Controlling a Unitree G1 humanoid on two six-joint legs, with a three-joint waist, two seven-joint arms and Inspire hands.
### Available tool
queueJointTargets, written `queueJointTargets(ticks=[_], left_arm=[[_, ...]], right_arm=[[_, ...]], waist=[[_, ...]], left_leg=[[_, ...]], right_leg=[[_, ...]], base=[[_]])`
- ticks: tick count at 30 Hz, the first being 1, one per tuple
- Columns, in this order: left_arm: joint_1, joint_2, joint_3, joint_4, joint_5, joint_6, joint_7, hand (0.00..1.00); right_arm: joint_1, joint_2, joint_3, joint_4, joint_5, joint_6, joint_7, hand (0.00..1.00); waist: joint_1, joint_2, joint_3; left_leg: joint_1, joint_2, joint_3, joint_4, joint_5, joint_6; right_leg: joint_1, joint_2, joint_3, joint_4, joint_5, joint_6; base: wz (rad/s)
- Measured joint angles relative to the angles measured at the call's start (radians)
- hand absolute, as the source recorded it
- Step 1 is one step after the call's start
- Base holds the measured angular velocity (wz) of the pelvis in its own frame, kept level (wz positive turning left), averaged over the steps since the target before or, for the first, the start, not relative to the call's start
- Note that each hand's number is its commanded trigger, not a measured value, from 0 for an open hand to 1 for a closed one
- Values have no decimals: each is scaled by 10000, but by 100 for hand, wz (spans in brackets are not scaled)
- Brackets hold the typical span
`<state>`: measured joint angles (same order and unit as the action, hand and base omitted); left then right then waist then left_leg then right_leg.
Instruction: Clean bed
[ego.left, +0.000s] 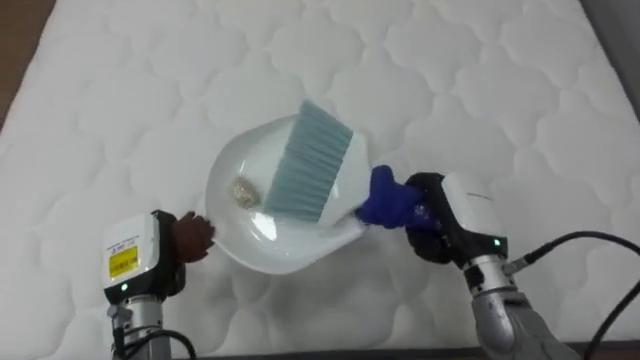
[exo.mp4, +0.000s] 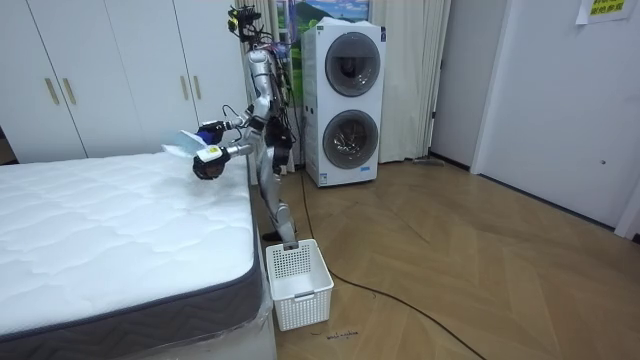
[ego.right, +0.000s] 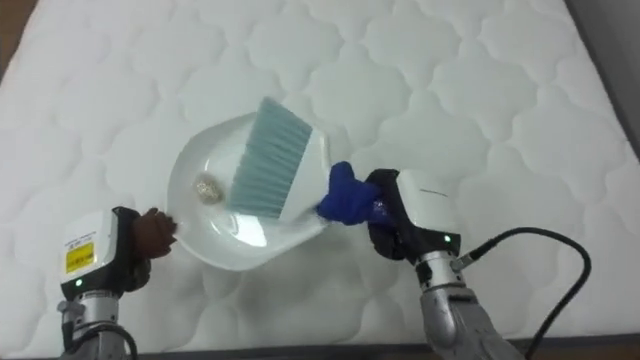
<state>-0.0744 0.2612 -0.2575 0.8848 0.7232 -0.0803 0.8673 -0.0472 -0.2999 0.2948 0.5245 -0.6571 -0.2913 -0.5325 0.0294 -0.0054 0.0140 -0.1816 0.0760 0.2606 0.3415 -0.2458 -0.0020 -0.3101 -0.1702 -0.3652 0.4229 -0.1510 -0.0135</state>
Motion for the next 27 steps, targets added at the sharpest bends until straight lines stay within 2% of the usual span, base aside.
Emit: queueJointTargets(ticks=[2,3,4,5,7,14,17,18,21,23,26,27], left_arm=[[189,-1,168,-222,12,-28,-78,100],[436,4,317,-493,14,-29,-157,100],[707,13,487,-830,16,-61,-219,100],[791,13,568,-939,15,-99,-230,100],[991,14,887,-1131,4,-254,-236,100],[1775,13,1309,-2175,71,-313,-410,100],[2029,11,1401,-2654,68,-359,-563,100],[2097,1,1420,-2813,85,-395,-563,100],[2219,-64,1635,-3026,74,-616,-563,100],[2321,-71,1788,-3064,10,-701,-603,100],[2358,-59,1851,-3093,-63,-729,-819,100],[2359,-59,1833,-3102,-61,-780,-967,100]], right_arm=[[28,9,-215,-9,473,-2,-2,52],[120,18,-438,-57,740,-1,-3,34],[192,7,-643,-119,958,7,-10,9],[250,8,-764,-173,1040,10,-10,2],[356,13,-1004,-293,1406,55,-61,0],[770,190,-1667,-848,2778,304,-21,0],[971,248,-1796,-1041,3592,316,-10,0],[1096,251,-1876,-1175,3768,315,15,0],[1126,293,-1940,-1265,4243,317,152,0],[1175,367,-1986,-1421,4725,313,194,0],[1229,406,-1989,-1457,5158,318,161,0],[1321,421,-1990,-1511,5338,316,97,0]], waist=[[11,-15,-22],[16,-16,-59],[23,-13,-60],[36,-14,-62],[66,-9,-74],[116,103,-113],[140,259,-118],[265,341,-160],[392,479,-195],[396,508,-181],[266,469,-156],[145,419,-141]], left_leg=[[119,6,0,-71,26,-23],[256,-1,-1,-148,37,-41],[424,3,-4,-223,45,-55],[508,10,-3,-254,48,-60],[803,41,-23,-369,55,-73],[1346,25,-111,-589,55,-76],[1696,1,-192,-789,54,-76],[1808,-15,-189,-927,53,-75],[2000,-68,-195,-1091,53,-72],[2118,-157,-271,-1072,54,-71],[2116,-228,-768,-1011,71,-41],[2115,-386,-1111,-993,87,-14]], right_leg=[[148,64,-6,-141,15,14],[290,168,-2,-256,23,28],[479,206,-14,-342,29,40],[570,227,-14,-398,31,44],[906,322,-42,-592,48,71],[1498,354,-141,-835,64,145],[1890,370,-215,-983,76,226],[1961,353,-190,-972,59,252],[2114,318,-185,-947,16,316],[2258,311,-191,-926,-48,360],[2480,214,18,-831,-206,517],[2636,164,303,-780,-340,665]], base=[[0],[0],[0],[0],[0],[4],[8],[0],[2],[13],[51],[89]])
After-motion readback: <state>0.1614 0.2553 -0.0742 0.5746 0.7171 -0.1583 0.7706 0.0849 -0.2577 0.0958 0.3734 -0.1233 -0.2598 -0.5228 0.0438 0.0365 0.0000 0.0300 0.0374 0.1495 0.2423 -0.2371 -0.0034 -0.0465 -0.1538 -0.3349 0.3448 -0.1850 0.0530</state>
